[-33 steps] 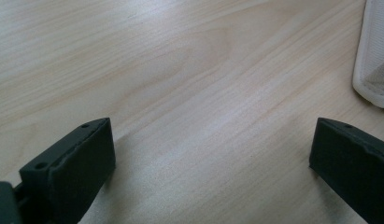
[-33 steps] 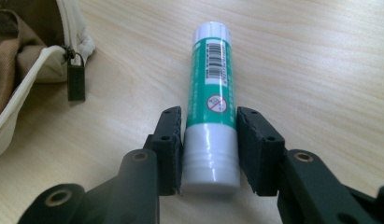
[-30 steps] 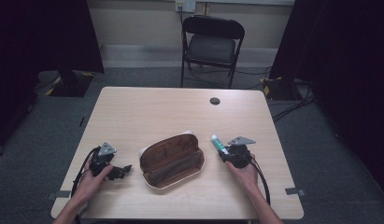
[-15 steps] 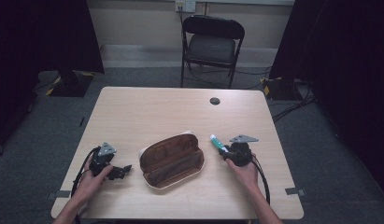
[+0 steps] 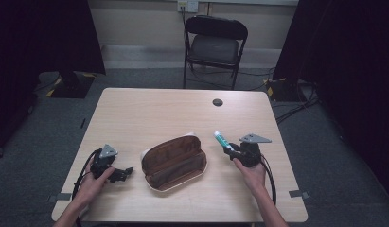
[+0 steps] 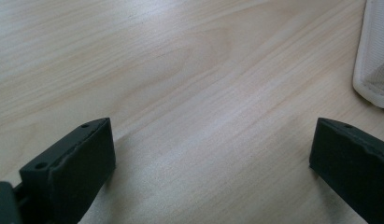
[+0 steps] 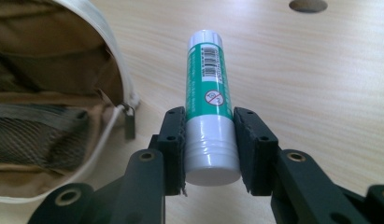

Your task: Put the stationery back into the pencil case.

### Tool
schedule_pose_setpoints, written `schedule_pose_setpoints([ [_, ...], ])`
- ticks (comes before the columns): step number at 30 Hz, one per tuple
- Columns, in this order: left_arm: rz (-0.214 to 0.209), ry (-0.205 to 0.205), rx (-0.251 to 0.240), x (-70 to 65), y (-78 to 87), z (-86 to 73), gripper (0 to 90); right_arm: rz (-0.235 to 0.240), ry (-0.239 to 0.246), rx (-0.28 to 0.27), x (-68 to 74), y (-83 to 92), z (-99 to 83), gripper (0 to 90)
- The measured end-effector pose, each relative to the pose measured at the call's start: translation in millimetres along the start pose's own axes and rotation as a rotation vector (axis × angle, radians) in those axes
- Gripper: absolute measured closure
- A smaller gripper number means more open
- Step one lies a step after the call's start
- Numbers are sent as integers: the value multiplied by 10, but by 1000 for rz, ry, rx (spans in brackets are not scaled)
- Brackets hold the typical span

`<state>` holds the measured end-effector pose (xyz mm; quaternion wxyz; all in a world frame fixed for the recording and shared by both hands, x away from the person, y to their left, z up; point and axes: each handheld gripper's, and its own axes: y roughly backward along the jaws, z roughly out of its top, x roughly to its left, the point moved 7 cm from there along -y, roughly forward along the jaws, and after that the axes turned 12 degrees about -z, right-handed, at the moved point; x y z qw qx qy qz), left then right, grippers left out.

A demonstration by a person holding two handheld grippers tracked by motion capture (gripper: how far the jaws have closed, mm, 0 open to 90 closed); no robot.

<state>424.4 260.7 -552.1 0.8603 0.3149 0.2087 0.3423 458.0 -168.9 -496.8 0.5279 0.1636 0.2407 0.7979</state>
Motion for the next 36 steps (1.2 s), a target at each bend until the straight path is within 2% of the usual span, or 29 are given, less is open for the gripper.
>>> schedule_pose_setpoints([
  [6,0,0,0,0,0,0,0,31,-2,-56,91,177,132,655],
  [15,0,0,0,0,0,0,0,71,52,-102,289,362,242,655],
  [18,0,0,1,0,0,0,0,99,76,-118,424,416,291,655],
  [19,0,0,1,0,0,0,0,99,76,-118,424,416,291,655],
  [20,0,0,0,0,0,0,0,116,92,-122,496,443,309,655],
  [21,0,0,0,0,0,0,0,116,92,-122,496,443,309,655],
  [22,0,0,0,0,0,0,0,130,107,-126,571,459,324,655],
  [32,0,0,1,0,1,-1,0,194,148,-128,864,447,335,655],
  [35,0,0,1,0,0,-1,0,203,157,-127,916,444,335,655],
  [36,0,0,0,0,0,0,0,217,172,-125,995,431,327,655],
])
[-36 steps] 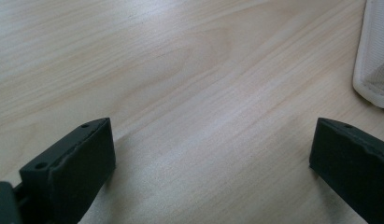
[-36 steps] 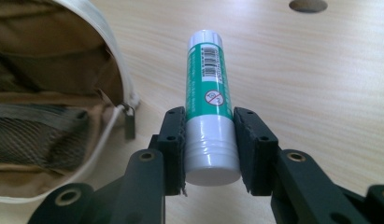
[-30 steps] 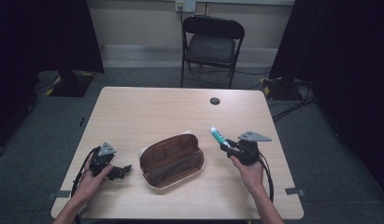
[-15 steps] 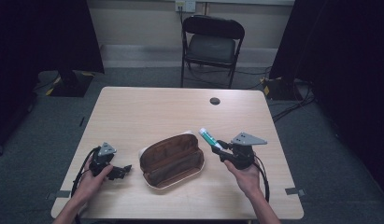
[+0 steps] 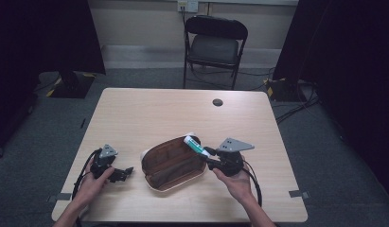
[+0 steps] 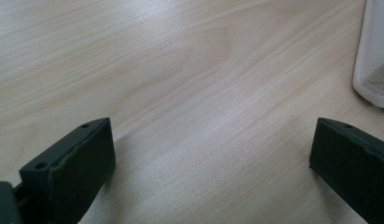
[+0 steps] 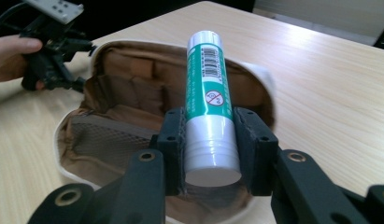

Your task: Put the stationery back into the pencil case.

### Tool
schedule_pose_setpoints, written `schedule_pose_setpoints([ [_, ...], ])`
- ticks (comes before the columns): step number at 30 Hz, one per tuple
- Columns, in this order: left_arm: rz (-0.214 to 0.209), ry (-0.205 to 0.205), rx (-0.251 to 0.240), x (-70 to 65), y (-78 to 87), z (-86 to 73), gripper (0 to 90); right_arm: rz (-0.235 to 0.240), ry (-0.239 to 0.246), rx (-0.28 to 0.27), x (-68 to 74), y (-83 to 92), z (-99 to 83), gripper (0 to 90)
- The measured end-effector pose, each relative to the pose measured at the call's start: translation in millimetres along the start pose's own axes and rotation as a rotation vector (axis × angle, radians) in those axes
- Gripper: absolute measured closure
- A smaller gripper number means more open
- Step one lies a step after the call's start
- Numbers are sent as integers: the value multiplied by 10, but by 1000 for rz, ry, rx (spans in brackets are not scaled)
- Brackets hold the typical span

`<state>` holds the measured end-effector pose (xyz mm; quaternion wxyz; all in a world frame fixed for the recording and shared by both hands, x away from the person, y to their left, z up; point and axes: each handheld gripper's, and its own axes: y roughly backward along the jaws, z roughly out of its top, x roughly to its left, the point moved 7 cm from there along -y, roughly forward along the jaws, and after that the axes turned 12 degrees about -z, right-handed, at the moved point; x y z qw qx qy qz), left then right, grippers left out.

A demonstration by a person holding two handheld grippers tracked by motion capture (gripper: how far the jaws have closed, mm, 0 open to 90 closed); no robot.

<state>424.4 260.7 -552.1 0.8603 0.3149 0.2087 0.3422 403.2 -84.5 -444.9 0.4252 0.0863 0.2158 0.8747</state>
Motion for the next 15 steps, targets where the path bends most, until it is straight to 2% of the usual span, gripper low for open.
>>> schedule_pose_setpoints([
  [3,0,0,0,0,0,0,0,15,17,8,76,-47,-17,655],
  [7,0,1,0,0,0,0,0,58,51,34,260,-162,-55,655],
  [13,0,0,0,0,0,0,0,98,79,39,420,-220,-40,655],
  [15,0,0,1,0,0,-1,0,118,100,55,522,-271,-62,655],
])
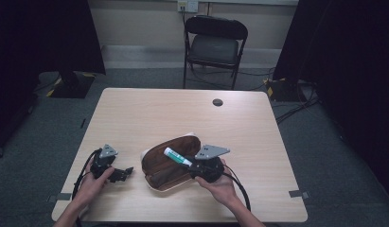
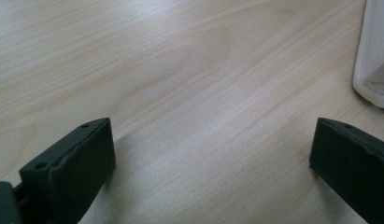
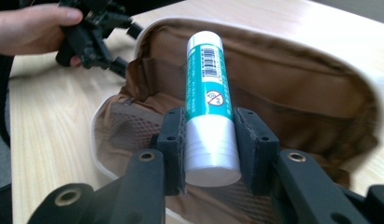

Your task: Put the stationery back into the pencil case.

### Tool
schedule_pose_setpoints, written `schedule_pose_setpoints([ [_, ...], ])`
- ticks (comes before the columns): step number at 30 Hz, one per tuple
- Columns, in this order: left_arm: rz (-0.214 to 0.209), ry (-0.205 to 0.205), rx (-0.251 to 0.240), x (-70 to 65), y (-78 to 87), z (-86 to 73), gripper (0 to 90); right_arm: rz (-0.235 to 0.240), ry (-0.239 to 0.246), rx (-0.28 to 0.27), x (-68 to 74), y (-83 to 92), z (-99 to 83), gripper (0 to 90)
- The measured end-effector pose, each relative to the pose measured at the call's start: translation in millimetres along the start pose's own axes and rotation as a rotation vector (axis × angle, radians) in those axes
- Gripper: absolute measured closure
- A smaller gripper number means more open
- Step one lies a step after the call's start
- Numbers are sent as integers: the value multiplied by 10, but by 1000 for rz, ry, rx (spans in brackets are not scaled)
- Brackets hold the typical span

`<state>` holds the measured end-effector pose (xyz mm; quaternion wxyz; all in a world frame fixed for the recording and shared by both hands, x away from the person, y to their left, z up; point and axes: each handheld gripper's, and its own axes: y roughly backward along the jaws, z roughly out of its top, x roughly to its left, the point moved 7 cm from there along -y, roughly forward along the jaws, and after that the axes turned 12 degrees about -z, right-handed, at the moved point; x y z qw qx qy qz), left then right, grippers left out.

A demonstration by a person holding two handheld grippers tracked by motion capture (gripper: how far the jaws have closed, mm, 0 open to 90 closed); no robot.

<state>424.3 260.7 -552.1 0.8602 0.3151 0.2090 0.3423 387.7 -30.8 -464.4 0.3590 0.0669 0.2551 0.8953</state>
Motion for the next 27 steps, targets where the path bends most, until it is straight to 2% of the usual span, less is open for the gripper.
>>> schedule_pose_setpoints([
  [15,0,-1,0,1,0,1,0,85,62,61,287,-312,35,654],
  [18,0,0,-1,0,0,1,0,85,73,82,294,-346,41,654],
  [21,0,0,0,0,0,0,0,94,57,112,270,-426,45,653],
  [27,0,-1,0,1,0,0,0,90,62,112,274,-459,53,651],
])
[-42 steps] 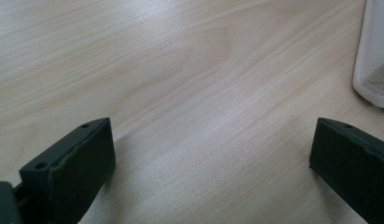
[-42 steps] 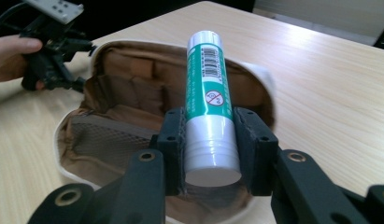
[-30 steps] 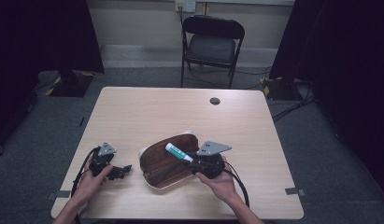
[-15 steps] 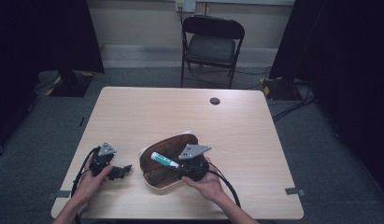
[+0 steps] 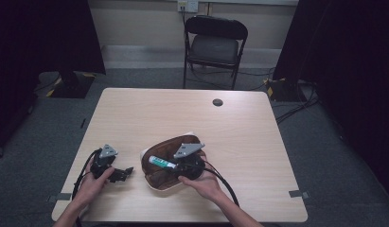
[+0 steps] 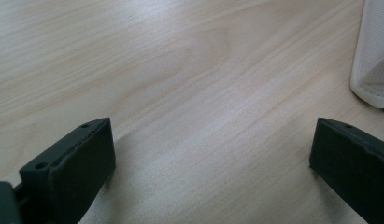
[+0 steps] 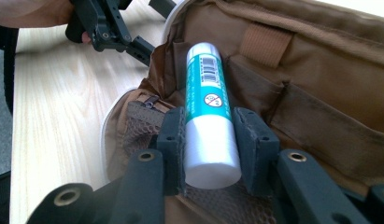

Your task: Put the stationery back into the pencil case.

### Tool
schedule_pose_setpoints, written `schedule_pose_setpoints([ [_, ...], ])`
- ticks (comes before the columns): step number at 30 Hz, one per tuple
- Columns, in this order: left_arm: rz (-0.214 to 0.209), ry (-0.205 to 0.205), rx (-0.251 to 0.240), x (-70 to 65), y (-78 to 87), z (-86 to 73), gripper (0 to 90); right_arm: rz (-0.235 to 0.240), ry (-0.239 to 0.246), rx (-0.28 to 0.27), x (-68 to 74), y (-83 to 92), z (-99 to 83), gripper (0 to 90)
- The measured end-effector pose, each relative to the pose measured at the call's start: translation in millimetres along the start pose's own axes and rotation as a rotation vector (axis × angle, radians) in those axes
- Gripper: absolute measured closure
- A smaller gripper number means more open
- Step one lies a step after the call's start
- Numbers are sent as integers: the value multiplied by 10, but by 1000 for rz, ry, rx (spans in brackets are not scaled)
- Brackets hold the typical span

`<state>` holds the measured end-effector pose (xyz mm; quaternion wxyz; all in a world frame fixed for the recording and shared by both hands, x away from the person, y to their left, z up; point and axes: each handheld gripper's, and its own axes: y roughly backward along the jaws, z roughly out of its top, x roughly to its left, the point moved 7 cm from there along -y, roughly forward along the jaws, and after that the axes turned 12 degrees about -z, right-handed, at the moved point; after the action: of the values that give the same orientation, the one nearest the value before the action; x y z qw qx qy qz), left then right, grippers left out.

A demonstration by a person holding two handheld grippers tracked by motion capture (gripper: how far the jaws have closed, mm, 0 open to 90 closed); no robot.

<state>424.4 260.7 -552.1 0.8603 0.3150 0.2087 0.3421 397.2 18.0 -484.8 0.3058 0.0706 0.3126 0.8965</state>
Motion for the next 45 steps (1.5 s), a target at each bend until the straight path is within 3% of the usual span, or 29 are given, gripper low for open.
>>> schedule_pose_setpoints([
  [11,0,0,0,-1,0,0,0,-15,-12,-17,-88,2,8,649],
  [21,-1,0,0,0,-1,1,0,-75,-44,-26,-251,49,-24,621],
  [26,-2,0,1,1,-2,1,0,-116,-35,-17,-343,86,-79,620],
  [32,-2,-2,7,10,-3,4,0,-147,-94,-22,-523,163,-192,652],
  [45,-1,0,3,12,-6,8,0,-198,-152,-65,-741,365,-185,637],
])
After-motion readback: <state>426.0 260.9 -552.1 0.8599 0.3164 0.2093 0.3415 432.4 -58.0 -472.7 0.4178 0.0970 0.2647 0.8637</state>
